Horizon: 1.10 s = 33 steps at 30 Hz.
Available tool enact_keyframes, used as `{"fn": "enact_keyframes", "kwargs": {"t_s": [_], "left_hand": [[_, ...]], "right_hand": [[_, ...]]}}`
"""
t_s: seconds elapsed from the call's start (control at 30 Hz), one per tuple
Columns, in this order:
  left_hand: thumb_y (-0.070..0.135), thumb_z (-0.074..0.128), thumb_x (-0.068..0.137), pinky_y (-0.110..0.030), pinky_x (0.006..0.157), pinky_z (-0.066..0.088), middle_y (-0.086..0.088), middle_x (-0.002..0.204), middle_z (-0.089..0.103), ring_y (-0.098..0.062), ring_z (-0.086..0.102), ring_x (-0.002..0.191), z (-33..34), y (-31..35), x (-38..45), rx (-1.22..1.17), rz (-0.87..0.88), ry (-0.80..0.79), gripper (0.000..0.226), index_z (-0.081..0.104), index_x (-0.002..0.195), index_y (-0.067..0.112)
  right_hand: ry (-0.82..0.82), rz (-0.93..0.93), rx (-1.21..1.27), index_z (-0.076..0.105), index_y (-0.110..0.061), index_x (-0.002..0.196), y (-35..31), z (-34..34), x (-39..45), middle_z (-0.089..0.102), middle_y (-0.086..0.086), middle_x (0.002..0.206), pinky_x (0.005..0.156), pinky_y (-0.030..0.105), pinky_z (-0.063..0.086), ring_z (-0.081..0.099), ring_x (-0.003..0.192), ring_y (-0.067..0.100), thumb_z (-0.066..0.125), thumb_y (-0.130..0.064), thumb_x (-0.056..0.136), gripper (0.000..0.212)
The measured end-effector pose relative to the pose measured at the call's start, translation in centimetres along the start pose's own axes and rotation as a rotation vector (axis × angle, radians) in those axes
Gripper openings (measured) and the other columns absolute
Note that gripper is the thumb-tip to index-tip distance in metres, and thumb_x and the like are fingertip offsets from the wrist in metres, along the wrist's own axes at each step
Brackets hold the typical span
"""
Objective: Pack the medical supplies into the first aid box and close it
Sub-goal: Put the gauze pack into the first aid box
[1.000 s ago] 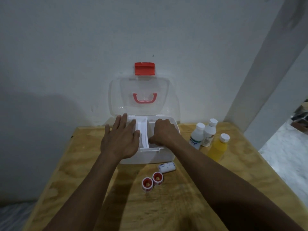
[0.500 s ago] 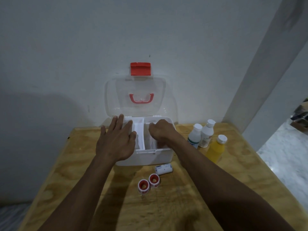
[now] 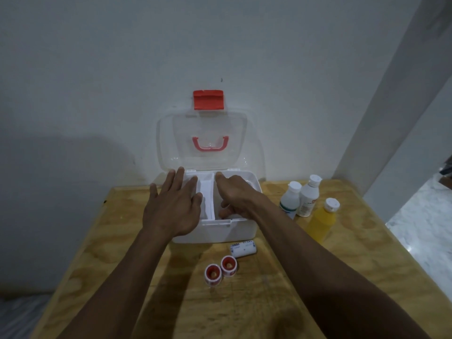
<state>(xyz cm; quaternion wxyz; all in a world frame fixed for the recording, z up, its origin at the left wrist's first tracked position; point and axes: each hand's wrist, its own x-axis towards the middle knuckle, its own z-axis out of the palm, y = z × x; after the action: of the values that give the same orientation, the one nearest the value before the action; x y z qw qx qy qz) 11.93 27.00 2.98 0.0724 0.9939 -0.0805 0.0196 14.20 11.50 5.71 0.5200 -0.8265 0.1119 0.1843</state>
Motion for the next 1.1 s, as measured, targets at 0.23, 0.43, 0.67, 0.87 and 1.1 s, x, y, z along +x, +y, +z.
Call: {"fn": "enact_keyframes", "kwargs": {"t_s": [0.23,0.43,0.67,0.87,1.1], "left_hand": [[0.048,0.019,0.101,-0.057,0.119,0.004,-0.003,0.165,-0.007,-0.023,-0.01,0.151,0.1,-0.1,0.0,0.004,0.003,0.002,0.058,0.014,0.155,0.027],[0.049,0.017,0.1,-0.057,0.119,0.003,-0.003,0.165,-0.009,-0.022,-0.01,0.151,0.3,-0.1,0.2,0.023,-0.005,-0.005,0.059,0.013,0.155,0.028],[0.049,0.018,0.101,-0.056,0.118,0.002,-0.003,0.165,-0.008,-0.023,-0.011,0.151,0.1,-0.1,0.0,0.013,-0.005,-0.008,0.059,0.013,0.155,0.028],[0.049,0.017,0.1,-0.058,0.118,0.002,-0.003,0.165,-0.008,-0.023,-0.01,0.151,0.0,0.0,0.1,0.019,-0.009,-0.022,0.059,0.013,0.155,0.027],[0.054,0.017,0.1,-0.058,0.118,-0.001,-0.007,0.161,0.023,-0.024,0.013,0.151,-0.4,0.7,-1.0,-0.113,-0.054,0.29,0.06,0.034,0.149,0.023]], "right_hand": [[-0.049,-0.012,0.113,0.046,-0.004,0.122,-0.1,0.9,0.2,0.063,0.021,0.092,0.088,0.049,0.057,0.069,0.091,0.037,0.026,-0.043,0.103,0.048],[-0.082,-0.009,0.165,0.051,-0.003,0.113,-0.2,1.4,0.5,0.069,0.025,0.1,0.084,0.047,0.059,0.07,0.092,0.038,0.024,-0.043,0.103,0.049],[-0.085,-0.014,0.147,0.051,-0.001,0.122,-0.2,1.6,0.6,0.069,0.023,0.1,0.084,0.045,0.058,0.07,0.09,0.035,0.024,-0.043,0.104,0.052],[-0.008,-0.094,0.113,0.046,-0.001,0.132,-0.8,0.3,-0.7,0.064,0.017,0.095,0.078,0.043,0.061,0.068,0.086,0.031,0.033,-0.04,0.103,0.05],[0.424,-0.517,-0.381,0.071,-0.008,0.107,0.5,-2.6,-5.8,0.073,0.009,0.1,0.092,0.032,0.048,0.065,0.096,0.024,0.052,-0.031,0.095,0.032]]}}
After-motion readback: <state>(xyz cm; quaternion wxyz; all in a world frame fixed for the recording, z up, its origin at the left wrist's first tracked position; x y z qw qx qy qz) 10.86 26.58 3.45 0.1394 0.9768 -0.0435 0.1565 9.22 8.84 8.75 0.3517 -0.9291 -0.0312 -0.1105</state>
